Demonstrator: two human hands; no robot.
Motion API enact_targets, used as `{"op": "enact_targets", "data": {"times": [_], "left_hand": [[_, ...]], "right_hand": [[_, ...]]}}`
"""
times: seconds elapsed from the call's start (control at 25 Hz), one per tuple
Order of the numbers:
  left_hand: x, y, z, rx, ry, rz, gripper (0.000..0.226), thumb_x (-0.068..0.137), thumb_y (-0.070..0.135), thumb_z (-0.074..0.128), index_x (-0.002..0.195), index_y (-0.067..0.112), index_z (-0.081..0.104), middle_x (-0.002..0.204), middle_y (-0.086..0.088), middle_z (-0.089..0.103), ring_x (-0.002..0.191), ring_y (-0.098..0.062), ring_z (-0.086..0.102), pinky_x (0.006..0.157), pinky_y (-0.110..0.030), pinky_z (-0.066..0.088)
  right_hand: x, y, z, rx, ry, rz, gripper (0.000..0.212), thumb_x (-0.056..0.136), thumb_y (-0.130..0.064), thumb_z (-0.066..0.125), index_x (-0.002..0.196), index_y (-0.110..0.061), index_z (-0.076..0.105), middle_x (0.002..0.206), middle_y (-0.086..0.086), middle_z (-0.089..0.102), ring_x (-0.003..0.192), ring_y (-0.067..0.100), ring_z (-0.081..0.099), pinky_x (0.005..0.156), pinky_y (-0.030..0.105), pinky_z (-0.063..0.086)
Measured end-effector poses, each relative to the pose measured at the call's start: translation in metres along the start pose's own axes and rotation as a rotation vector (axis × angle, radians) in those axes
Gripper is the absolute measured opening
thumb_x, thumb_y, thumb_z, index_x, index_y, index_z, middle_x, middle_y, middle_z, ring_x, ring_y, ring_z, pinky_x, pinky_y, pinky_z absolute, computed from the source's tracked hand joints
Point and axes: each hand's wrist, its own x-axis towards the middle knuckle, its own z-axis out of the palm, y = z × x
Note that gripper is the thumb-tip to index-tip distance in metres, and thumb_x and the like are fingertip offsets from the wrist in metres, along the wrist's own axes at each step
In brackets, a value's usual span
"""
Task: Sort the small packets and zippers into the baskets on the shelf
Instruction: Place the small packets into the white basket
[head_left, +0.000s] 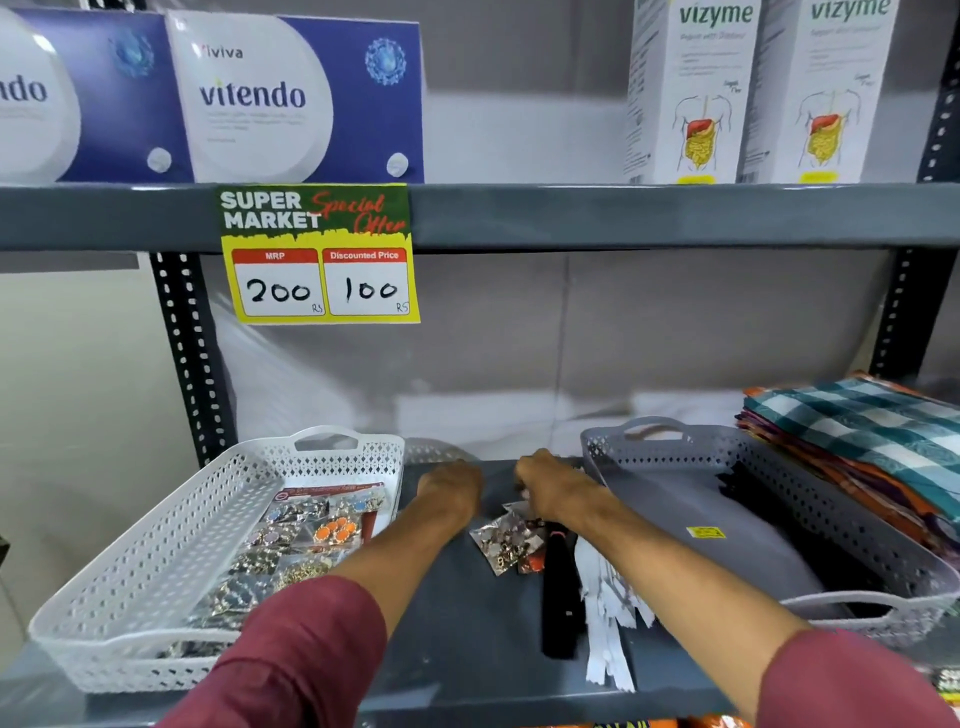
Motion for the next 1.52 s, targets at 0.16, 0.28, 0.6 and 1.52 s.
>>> {"op": "enact_targets", "data": {"times": [0.16, 0.28, 0.6, 1.52], "left_hand": [[0.001, 0.008, -0.006, -0.178, 0.014, 0.049, 0.029, 0.092, 0.003, 0.057, 0.12, -0.004, 0.061, 0.124, -0.018, 0.064, 0.111, -0.031, 0.065, 0.092, -0.036, 0.053], [-0.001, 0.017, -0.002, -0.305, -0.059, 0.112, 0.029, 0.089, 0.017, 0.067, 0.114, 0.002, 0.065, 0.107, -0.01, 0.068, 0.092, -0.021, 0.064, 0.078, -0.026, 0.047], [0.002, -0.002, -0.014, -0.353, -0.092, 0.082, 0.032, 0.082, 0.005, 0.073, 0.112, -0.004, 0.066, 0.107, -0.012, 0.072, 0.097, -0.024, 0.07, 0.087, -0.033, 0.056], [-0.004, -0.085, -0.047, -0.04, 0.212, 0.257, 0.027, 0.094, 0.015, 0.052, 0.109, 0.029, 0.07, 0.113, 0.008, 0.072, 0.119, -0.021, 0.046, 0.094, -0.038, 0.026]], "right_hand": [[0.011, 0.006, -0.012, -0.044, -0.04, 0.002, 0.04, 0.088, -0.002, 0.058, 0.127, -0.007, 0.055, 0.129, 0.016, 0.054, 0.115, 0.034, 0.057, 0.094, 0.038, 0.048], [0.017, 0.011, -0.004, -0.111, -0.159, -0.021, 0.029, 0.09, -0.003, 0.055, 0.117, -0.014, 0.057, 0.117, 0.01, 0.061, 0.114, 0.03, 0.055, 0.101, 0.041, 0.039], [0.024, 0.017, 0.003, -0.093, -0.149, -0.001, 0.014, 0.088, -0.023, 0.065, 0.099, -0.016, 0.059, 0.115, 0.008, 0.059, 0.112, 0.027, 0.05, 0.098, 0.042, 0.033], [0.023, -0.048, -0.004, 0.462, 0.032, -0.192, 0.021, 0.086, -0.011, 0.071, 0.107, -0.01, 0.069, 0.096, -0.001, 0.068, 0.086, 0.008, 0.062, 0.078, 0.019, 0.048]]}}
